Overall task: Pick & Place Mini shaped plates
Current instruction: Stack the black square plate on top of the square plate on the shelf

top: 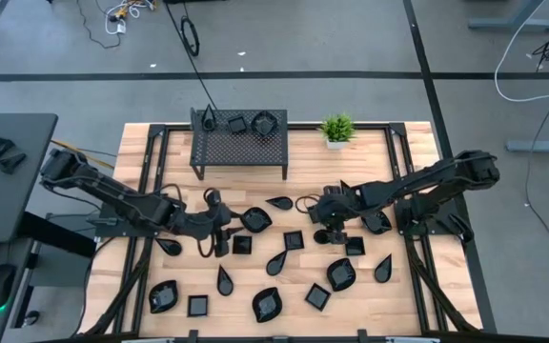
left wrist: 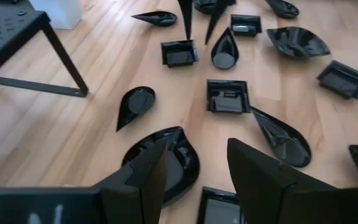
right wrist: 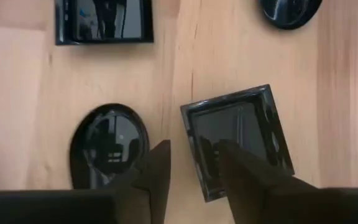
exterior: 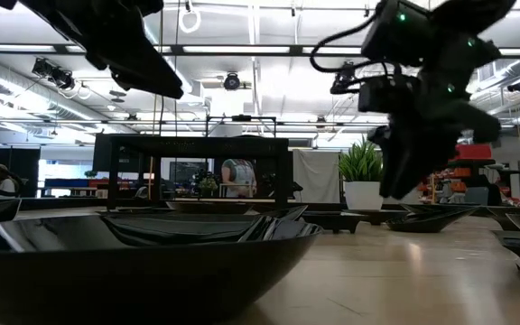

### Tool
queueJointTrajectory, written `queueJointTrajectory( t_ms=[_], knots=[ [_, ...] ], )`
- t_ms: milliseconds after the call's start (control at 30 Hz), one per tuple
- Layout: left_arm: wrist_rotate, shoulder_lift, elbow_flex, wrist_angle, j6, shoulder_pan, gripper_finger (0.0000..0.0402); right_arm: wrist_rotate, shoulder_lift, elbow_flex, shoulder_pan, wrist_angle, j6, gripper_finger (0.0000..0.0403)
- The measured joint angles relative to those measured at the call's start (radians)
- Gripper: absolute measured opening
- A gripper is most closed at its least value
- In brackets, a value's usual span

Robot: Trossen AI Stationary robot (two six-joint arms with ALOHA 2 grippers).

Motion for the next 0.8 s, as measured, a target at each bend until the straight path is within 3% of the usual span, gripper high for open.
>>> queueJointTrajectory(
  t_ms=[133, 400, 667, 800],
  knots=[
    [0.000, 0.000, 0.000, 0.013, 0.027, 0.022, 0.0172, 0.005, 0.000, -0.054, 0.000, 0.062, -0.035, 0.0133],
    [0.000, 0.000, 0.000, 0.025, 0.058, 0.056, 0.0172, 0.010, 0.000, -0.123, 0.000, 0.145, -0.120, 0.0075],
    [0.000, 0.000, 0.000, 0.030, 0.059, 0.061, 0.0172, 0.036, 0.000, -0.127, 0.000, 0.177, -0.143, 0.0011],
    [0.000, 0.000, 0.000, 0.036, 0.060, 0.062, 0.0172, 0.035, -0.003, -0.070, 0.000, 0.173, -0.153, 0.0009]
  ],
)
